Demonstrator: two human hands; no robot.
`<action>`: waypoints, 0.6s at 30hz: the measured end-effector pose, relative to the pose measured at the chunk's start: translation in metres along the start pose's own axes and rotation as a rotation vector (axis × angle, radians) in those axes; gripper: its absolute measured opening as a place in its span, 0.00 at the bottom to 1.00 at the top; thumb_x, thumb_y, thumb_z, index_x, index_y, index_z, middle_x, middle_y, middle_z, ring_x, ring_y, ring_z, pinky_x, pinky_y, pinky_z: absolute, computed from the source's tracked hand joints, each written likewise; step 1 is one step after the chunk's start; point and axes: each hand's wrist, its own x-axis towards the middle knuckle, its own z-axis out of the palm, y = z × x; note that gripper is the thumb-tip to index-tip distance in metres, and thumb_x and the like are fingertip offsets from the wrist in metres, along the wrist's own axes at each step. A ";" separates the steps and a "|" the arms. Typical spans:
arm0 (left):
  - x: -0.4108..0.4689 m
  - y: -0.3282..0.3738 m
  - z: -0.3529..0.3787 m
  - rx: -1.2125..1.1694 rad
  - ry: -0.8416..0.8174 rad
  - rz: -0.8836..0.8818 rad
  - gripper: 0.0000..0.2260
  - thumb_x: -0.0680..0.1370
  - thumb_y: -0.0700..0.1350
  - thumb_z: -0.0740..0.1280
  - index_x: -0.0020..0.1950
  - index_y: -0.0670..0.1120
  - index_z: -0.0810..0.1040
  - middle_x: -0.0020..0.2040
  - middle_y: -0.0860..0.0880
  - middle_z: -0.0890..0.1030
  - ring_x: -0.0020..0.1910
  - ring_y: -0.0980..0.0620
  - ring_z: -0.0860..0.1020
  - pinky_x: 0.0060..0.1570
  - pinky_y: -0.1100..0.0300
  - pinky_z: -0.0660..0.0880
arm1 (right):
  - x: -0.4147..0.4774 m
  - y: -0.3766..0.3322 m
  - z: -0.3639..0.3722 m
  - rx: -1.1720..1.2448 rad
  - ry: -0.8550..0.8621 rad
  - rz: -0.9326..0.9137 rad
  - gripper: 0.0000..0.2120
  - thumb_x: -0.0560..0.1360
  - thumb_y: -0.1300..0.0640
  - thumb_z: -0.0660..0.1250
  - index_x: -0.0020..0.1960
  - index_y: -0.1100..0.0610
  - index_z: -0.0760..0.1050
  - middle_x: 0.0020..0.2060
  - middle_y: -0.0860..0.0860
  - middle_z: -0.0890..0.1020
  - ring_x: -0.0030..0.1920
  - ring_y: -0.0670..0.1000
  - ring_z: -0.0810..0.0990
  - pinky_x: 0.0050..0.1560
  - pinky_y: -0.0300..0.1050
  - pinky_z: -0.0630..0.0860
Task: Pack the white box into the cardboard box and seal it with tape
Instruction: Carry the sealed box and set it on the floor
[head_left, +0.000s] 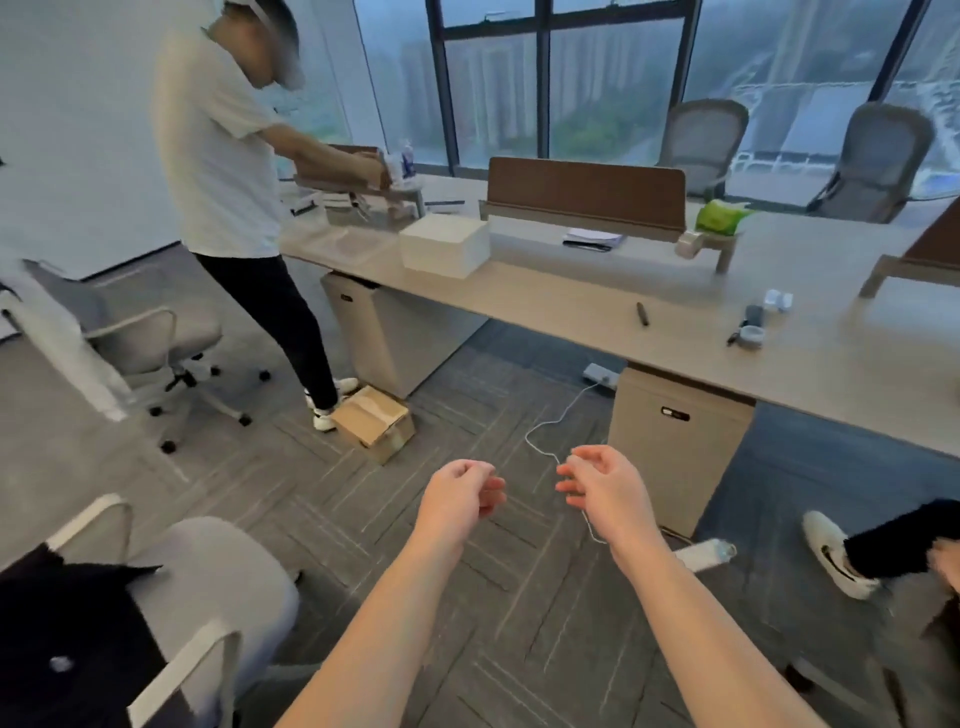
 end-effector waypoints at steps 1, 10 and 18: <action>0.013 0.012 -0.002 -0.006 0.028 0.010 0.08 0.81 0.42 0.63 0.54 0.40 0.79 0.48 0.41 0.85 0.43 0.46 0.83 0.46 0.54 0.79 | 0.021 -0.008 0.008 -0.008 -0.031 -0.008 0.07 0.81 0.55 0.64 0.58 0.52 0.75 0.47 0.50 0.84 0.46 0.49 0.84 0.49 0.47 0.82; 0.121 0.072 -0.075 -0.114 0.256 -0.015 0.09 0.82 0.44 0.62 0.55 0.42 0.79 0.49 0.43 0.85 0.49 0.44 0.83 0.55 0.47 0.80 | 0.147 -0.085 0.107 -0.129 -0.240 -0.062 0.06 0.81 0.55 0.63 0.57 0.52 0.75 0.47 0.48 0.83 0.46 0.47 0.84 0.51 0.46 0.82; 0.291 0.098 -0.193 -0.195 0.365 -0.017 0.09 0.82 0.44 0.61 0.54 0.43 0.79 0.49 0.43 0.84 0.48 0.46 0.83 0.54 0.49 0.79 | 0.293 -0.116 0.277 -0.262 -0.346 -0.060 0.06 0.81 0.56 0.63 0.58 0.52 0.75 0.48 0.49 0.83 0.47 0.47 0.84 0.50 0.44 0.82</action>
